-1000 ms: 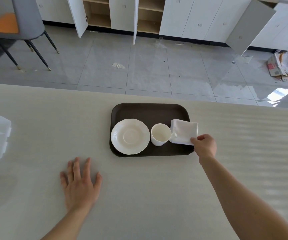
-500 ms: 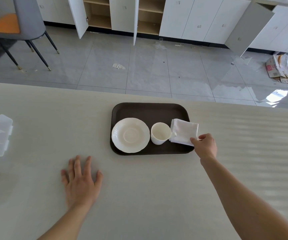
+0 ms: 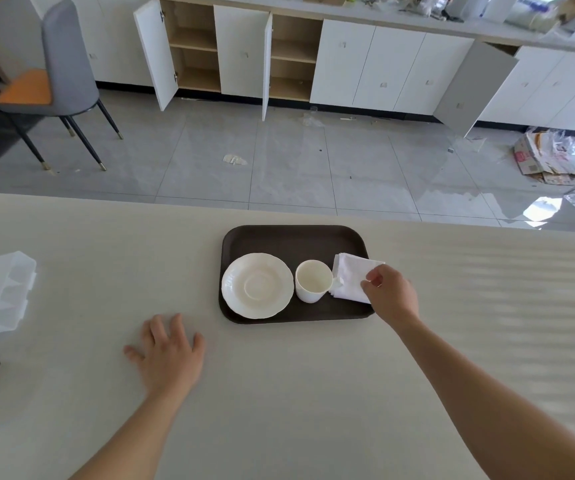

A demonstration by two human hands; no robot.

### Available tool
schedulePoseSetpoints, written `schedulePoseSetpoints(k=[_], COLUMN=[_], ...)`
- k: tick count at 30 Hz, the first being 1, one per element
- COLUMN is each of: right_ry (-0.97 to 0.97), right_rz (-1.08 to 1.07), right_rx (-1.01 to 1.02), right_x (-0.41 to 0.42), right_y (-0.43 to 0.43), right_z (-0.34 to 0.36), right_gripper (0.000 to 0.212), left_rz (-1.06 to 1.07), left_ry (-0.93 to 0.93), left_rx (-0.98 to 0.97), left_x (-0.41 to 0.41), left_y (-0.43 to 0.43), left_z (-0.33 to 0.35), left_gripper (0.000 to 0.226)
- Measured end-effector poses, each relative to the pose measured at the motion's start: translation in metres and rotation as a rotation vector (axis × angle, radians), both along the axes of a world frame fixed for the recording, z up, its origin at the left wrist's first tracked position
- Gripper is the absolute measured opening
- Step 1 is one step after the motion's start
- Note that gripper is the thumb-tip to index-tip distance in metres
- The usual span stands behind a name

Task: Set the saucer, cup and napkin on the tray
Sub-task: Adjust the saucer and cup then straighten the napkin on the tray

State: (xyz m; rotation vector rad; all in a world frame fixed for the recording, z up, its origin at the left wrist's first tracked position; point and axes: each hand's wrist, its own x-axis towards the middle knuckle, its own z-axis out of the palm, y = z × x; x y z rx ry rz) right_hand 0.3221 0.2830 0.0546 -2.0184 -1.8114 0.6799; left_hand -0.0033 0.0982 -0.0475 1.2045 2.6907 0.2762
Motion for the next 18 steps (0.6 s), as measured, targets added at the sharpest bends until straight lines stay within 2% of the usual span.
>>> schedulePoseSetpoints(k=[8,12,15,18], right_ry=[0.041,0.011,-0.078,-0.262], right_rz=[0.168,0.306,0.491,0.68], right_rx=[0.082,0.092,0.021,-0.09], right_x=[-0.053,-0.09,-0.121,-0.15], right_y=[0.026,0.049,0.067,0.081], right_z=[0.029,0.038,0.028,0.008], right_gripper=[0.007,0.012,0.016,0.026], left_rz=[0.018,0.027,0.018,0.021], left_ry=[0.014,0.025,0.053,0.06], left_rx=[-0.029,-0.052,-0.042,-0.025], left_x=[0.009,0.008,0.007,0.008], left_y=[0.008,0.008,0.008,0.007], left_z=[-0.013,-0.017,-0.017,-0.016], left_gripper=[0.061,0.063,0.062,0.065])
